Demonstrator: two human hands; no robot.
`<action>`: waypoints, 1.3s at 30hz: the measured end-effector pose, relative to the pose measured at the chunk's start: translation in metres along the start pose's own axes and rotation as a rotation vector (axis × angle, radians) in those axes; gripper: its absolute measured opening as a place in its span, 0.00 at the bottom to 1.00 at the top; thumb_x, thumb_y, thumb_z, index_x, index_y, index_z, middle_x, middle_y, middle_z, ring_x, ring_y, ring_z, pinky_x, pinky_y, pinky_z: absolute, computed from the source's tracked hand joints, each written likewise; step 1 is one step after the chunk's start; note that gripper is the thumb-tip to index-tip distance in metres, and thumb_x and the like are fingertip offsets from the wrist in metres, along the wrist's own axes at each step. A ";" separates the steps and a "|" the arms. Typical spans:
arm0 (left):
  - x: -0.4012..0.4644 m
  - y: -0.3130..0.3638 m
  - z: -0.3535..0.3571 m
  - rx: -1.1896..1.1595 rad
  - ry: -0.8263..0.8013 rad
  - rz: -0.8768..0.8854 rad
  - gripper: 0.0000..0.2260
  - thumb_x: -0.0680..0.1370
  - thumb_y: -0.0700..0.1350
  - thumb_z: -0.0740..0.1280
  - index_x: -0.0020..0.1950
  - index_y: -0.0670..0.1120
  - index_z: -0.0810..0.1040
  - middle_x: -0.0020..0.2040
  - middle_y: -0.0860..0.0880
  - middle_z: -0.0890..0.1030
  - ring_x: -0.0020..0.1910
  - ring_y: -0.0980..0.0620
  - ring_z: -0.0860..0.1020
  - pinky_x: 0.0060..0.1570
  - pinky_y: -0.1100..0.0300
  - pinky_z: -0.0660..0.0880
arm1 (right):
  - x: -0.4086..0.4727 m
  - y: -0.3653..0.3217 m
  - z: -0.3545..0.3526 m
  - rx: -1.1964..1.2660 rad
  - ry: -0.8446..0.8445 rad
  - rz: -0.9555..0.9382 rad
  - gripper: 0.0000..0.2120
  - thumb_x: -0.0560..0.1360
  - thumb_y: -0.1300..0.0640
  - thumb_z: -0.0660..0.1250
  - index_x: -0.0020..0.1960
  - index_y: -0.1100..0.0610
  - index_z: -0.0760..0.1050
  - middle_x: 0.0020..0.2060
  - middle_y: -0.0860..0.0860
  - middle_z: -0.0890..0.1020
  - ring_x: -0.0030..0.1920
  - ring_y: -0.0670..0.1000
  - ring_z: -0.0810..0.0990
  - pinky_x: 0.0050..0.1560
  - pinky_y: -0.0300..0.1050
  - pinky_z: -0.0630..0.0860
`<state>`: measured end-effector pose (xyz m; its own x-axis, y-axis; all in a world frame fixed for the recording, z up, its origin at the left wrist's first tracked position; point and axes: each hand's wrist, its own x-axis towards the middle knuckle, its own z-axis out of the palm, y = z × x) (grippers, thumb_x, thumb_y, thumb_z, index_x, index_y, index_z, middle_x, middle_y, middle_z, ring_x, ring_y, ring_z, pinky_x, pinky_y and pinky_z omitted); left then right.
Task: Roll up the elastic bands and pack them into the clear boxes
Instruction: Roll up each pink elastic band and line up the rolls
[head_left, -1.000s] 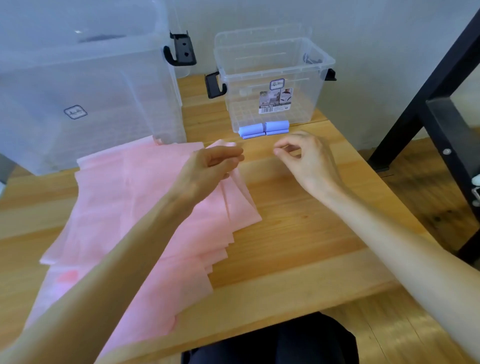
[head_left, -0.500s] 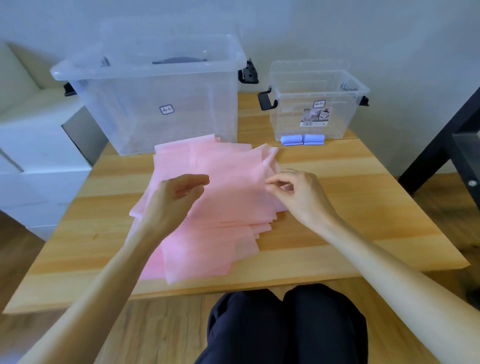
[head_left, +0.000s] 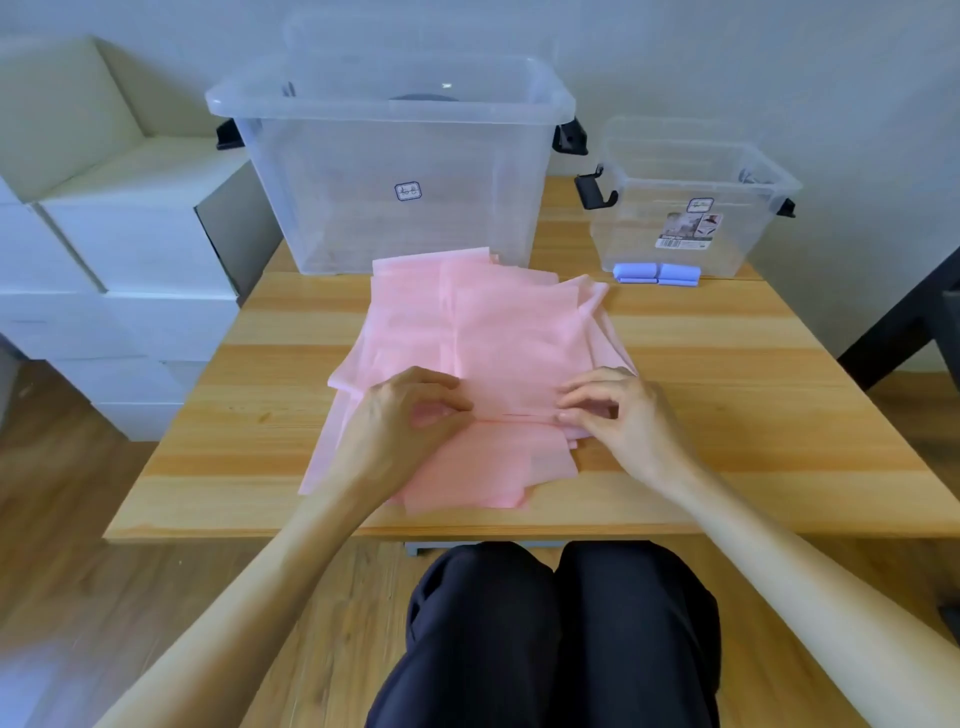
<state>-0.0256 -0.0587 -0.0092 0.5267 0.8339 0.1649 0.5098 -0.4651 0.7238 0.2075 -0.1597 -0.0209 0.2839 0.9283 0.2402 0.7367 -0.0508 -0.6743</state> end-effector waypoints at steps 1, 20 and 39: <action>0.001 0.000 0.000 -0.017 0.000 -0.001 0.03 0.74 0.47 0.75 0.47 0.53 0.86 0.56 0.61 0.81 0.46 0.68 0.78 0.45 0.80 0.67 | 0.001 -0.001 0.000 0.006 0.005 0.005 0.02 0.72 0.60 0.76 0.44 0.55 0.86 0.49 0.46 0.84 0.53 0.43 0.79 0.55 0.29 0.71; 0.022 0.009 0.008 -0.037 0.103 0.085 0.03 0.78 0.49 0.71 0.48 0.53 0.84 0.48 0.59 0.81 0.48 0.59 0.76 0.48 0.57 0.75 | 0.009 -0.026 -0.032 0.215 0.014 0.039 0.04 0.76 0.58 0.71 0.44 0.54 0.84 0.37 0.39 0.84 0.39 0.36 0.79 0.42 0.29 0.71; -0.029 0.027 -0.017 -0.320 -0.286 -0.109 0.06 0.79 0.47 0.69 0.48 0.50 0.86 0.46 0.60 0.86 0.45 0.60 0.84 0.46 0.66 0.79 | -0.046 -0.022 -0.049 -0.058 -0.395 0.014 0.03 0.73 0.50 0.73 0.41 0.45 0.85 0.40 0.39 0.81 0.48 0.43 0.74 0.54 0.32 0.65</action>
<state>-0.0387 -0.0904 0.0168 0.6717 0.7360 -0.0837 0.3601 -0.2257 0.9052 0.2086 -0.2198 0.0169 0.0443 0.9970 -0.0630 0.7710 -0.0742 -0.6325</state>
